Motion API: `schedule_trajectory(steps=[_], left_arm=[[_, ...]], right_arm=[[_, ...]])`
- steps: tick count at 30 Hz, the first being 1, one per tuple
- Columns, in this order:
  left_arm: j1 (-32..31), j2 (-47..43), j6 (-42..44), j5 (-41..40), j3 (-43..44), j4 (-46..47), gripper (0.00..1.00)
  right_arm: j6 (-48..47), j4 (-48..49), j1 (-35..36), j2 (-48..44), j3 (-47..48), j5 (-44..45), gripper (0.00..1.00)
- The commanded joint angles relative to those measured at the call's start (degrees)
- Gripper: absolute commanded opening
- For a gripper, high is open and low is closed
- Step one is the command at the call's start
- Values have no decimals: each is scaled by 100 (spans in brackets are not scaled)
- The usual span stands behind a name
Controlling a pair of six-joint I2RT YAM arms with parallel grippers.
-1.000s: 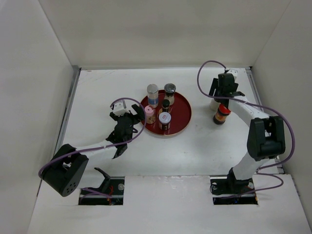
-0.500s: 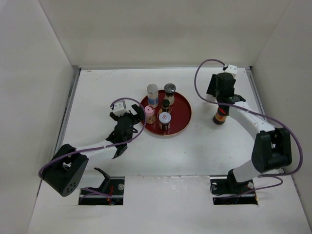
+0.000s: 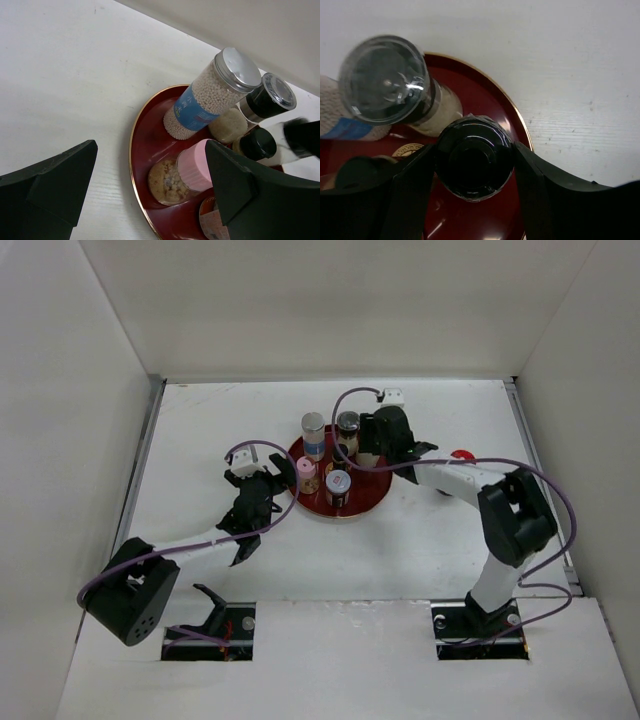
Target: Organize the condiment bottles
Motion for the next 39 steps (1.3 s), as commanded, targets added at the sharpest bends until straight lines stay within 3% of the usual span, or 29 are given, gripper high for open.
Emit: schedule_trajectory(steps=[1,4,8,12,16,19,25,33,37,39], left_arm=[[7,-187,-55,-37,-111,271,90],[16,-152,-55,-46,-102,288,90],[-11,-117,-63,-19,-84,288,90],[16,-55,-63,-11,-76,288,90],[15,-73,-63,-19,-84,288,90],[7,-125,-90,-11,-93,288,90],[-28,-107,-142,24,-93,315,90],[-46,-152,-169,25,-111,315,90],[-63,-134,-169,25,-102,315,90],[-72,-143,-169,25,-102,315,90]], right_arm=[[-154,479,-20,106,535,145,55],[-234,453,41,177,535,408,60],[-296,418,138,-24,404,619,87],[-270,374,155,-595,158,681,99],[-155,277,85,-1430,-377,1251,100],[38,93,-186,-2141,-1070,2268,100],[275,-293,-925,-2828,-2065,3300,100],[645,-523,-1277,-2496,-2365,2494,100],[768,-155,-1496,-2232,-2339,1983,100],[759,-22,-1584,-2109,-2278,1903,95]])
